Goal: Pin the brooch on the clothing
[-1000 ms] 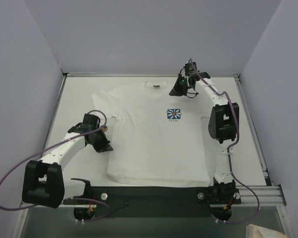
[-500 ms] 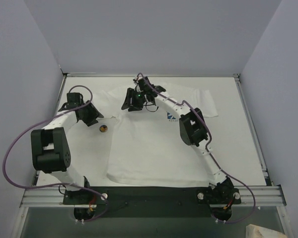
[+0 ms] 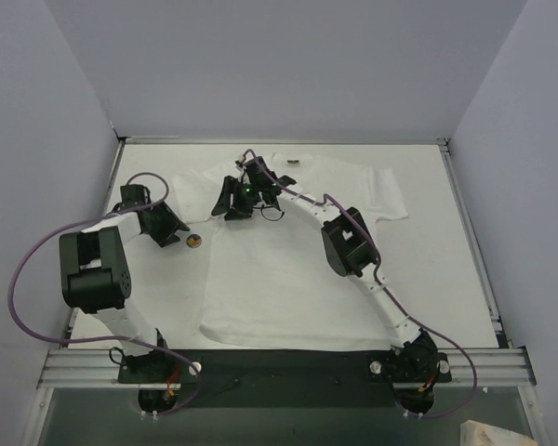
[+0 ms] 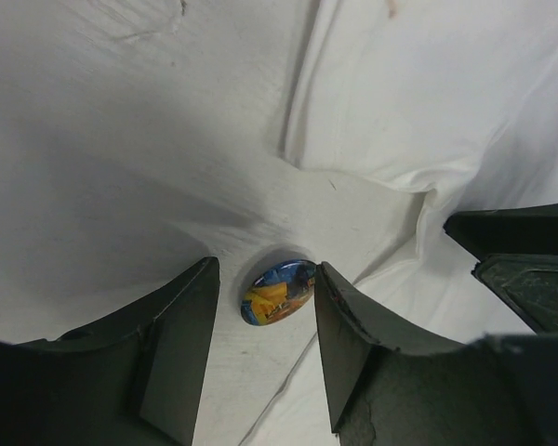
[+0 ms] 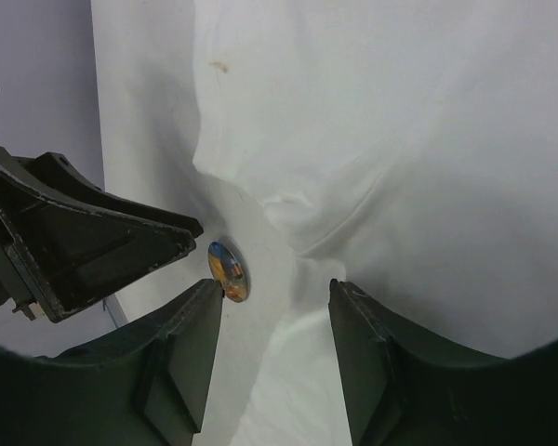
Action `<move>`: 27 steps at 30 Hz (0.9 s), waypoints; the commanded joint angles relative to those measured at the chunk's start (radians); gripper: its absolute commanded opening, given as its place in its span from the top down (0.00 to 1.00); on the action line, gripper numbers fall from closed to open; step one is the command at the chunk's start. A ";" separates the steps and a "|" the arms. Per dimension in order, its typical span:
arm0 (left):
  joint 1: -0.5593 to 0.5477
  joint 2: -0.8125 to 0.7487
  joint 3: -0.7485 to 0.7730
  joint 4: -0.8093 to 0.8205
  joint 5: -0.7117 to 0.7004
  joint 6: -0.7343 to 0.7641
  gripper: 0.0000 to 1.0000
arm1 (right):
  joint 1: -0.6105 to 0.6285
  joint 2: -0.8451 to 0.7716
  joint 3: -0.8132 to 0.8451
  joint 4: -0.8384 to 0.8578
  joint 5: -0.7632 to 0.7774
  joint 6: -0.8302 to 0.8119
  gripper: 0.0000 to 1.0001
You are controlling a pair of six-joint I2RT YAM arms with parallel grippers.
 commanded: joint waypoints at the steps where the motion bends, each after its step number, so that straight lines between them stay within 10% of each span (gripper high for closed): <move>1: 0.004 0.001 -0.034 0.048 0.028 0.030 0.44 | 0.040 -0.040 -0.013 0.041 -0.003 -0.019 0.50; 27: -0.002 -0.045 -0.188 0.079 0.063 0.031 0.54 | 0.132 0.018 0.028 -0.033 0.034 -0.082 0.60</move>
